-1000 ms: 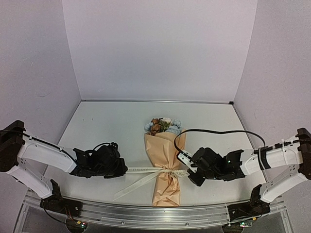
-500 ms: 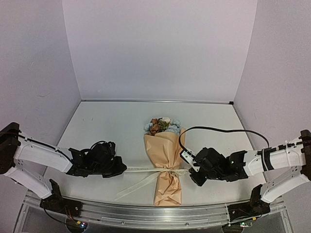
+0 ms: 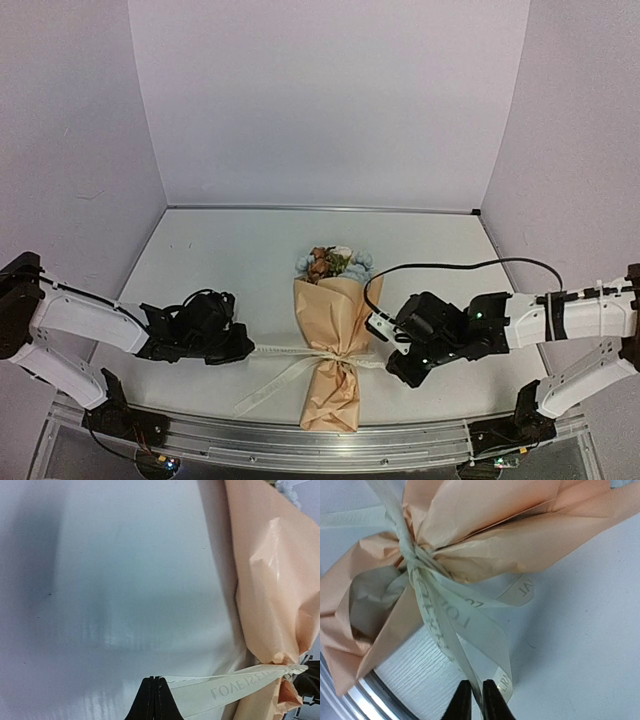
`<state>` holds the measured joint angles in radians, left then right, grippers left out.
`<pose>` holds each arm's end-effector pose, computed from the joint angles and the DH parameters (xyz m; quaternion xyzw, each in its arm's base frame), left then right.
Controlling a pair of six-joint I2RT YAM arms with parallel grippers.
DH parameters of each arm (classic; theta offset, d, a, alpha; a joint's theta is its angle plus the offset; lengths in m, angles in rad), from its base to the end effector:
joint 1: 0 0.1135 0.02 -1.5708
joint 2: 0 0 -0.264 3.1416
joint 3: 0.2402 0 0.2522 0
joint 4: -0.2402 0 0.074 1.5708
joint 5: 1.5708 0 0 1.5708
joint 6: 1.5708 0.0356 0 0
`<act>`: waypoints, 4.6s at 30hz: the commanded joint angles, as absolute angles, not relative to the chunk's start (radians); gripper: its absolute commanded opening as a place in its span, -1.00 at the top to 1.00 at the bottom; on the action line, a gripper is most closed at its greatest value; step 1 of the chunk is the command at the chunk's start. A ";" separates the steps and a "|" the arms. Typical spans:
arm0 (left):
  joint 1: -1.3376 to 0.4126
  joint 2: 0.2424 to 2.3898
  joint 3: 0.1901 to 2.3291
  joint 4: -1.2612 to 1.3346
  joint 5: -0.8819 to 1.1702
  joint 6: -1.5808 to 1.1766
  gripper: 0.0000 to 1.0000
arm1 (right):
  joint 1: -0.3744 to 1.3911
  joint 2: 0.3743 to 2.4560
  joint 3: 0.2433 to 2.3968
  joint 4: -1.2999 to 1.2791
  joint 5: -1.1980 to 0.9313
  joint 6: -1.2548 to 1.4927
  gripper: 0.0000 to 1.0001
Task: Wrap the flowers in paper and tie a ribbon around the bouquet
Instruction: Tie the ribbon around the folded bouquet.
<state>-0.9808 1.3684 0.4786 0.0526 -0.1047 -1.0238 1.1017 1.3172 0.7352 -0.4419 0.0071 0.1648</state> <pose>0.1372 -0.1982 0.1383 -0.0388 0.9316 -0.2755 0.2340 0.1125 0.2214 0.1909 -0.4339 0.8595 0.1571 0.2197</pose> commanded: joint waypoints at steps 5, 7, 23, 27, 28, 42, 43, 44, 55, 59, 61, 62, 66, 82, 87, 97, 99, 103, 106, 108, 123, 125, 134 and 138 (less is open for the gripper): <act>-0.965 1.404 0.556 -0.037 -0.137 -0.896 1.00 | 1.096 1.317 0.804 -0.607 -0.032 0.227 0.12; -0.965 1.405 0.558 -0.044 -0.141 -0.890 1.00 | 1.057 1.276 0.782 -0.607 0.010 0.237 -0.01; -0.965 1.443 0.581 -0.037 -0.117 -0.878 1.00 | 0.951 1.435 0.770 -0.432 -0.184 0.017 -0.08; -0.965 1.436 0.579 -0.042 -0.116 -0.877 1.00 | 0.951 1.469 0.774 -0.395 -0.215 0.028 -0.14; -0.964 1.434 0.580 -0.043 -0.118 -0.877 1.00 | 0.950 1.477 0.778 -0.388 -0.227 0.032 -0.14; -0.965 1.427 0.581 -0.052 -0.119 -0.878 1.00 | 0.953 1.585 0.840 -0.332 -0.259 0.081 0.01; -0.965 1.427 0.581 -0.052 -0.120 -0.878 1.00 | 0.953 1.589 0.842 -0.327 -0.256 0.087 0.08; -0.965 1.426 0.580 -0.053 -0.120 -0.878 1.00 | 0.954 1.592 0.847 -0.324 -0.251 0.094 0.18; -0.959 1.395 0.540 -0.104 -0.178 -0.939 1.00 | 0.955 1.528 0.781 -0.347 -0.018 0.215 1.00; -0.946 1.387 0.517 -0.109 -0.180 -0.963 1.00 | 0.955 1.495 0.735 -0.352 0.054 0.283 1.00; -0.939 1.384 0.511 -0.112 -0.179 -0.968 1.00 | 0.955 1.483 0.717 -0.353 0.075 0.305 1.00; -0.936 1.382 0.509 -0.112 -0.179 -0.970 1.00 | 0.955 1.477 0.709 -0.353 0.086 0.315 1.00; -0.922 1.381 0.502 -0.114 -0.173 -0.975 1.00 | 0.955 1.452 0.687 -0.370 0.144 0.348 1.00; -0.907 1.379 0.496 -0.111 -0.156 -0.980 1.00 | 0.954 1.357 0.636 -0.439 0.248 0.383 1.00; -0.907 1.367 0.493 -0.090 -0.141 -0.964 1.00 | 0.954 1.355 0.626 -0.446 0.235 0.395 1.00; -0.908 1.391 0.553 -0.063 -0.082 -0.877 1.00 | 0.966 1.339 0.741 -0.565 0.126 0.345 0.03; -0.908 1.393 0.558 -0.066 -0.078 -0.870 1.00 | 0.973 1.317 0.762 -0.588 0.122 0.309 -0.16; -0.908 1.399 0.561 -0.059 -0.070 -0.867 1.00 | 1.013 1.333 0.811 -0.561 0.067 0.201 -0.40; -0.908 1.403 0.566 -0.058 -0.066 -0.864 1.00 | 1.052 1.395 0.869 -0.548 0.015 0.123 -0.46; -0.909 1.403 0.569 -0.062 -0.066 -0.861 1.00 | 1.069 1.443 0.920 -0.567 0.013 0.115 -0.39; -0.908 1.404 0.563 -0.061 -0.061 -0.859 1.00 | 1.085 1.669 1.026 -0.483 0.018 -0.038 -0.51; -0.909 1.403 0.561 -0.059 -0.061 -0.859 1.00 | 1.086 1.691 1.039 -0.484 0.011 -0.028 -0.50; -0.908 1.374 0.546 -0.067 -0.070 -0.861 1.00 | 1.085 1.742 1.055 -0.488 0.058 -0.008 0.61; -0.908 1.364 0.537 -0.074 -0.085 -0.874 1.00 | 1.085 1.733 1.035 -0.493 0.057 0.053 1.00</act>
<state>-0.9142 1.3937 0.5308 -0.0632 -0.0706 -0.8785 1.0828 1.7367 1.0256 -0.4886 0.0356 0.0019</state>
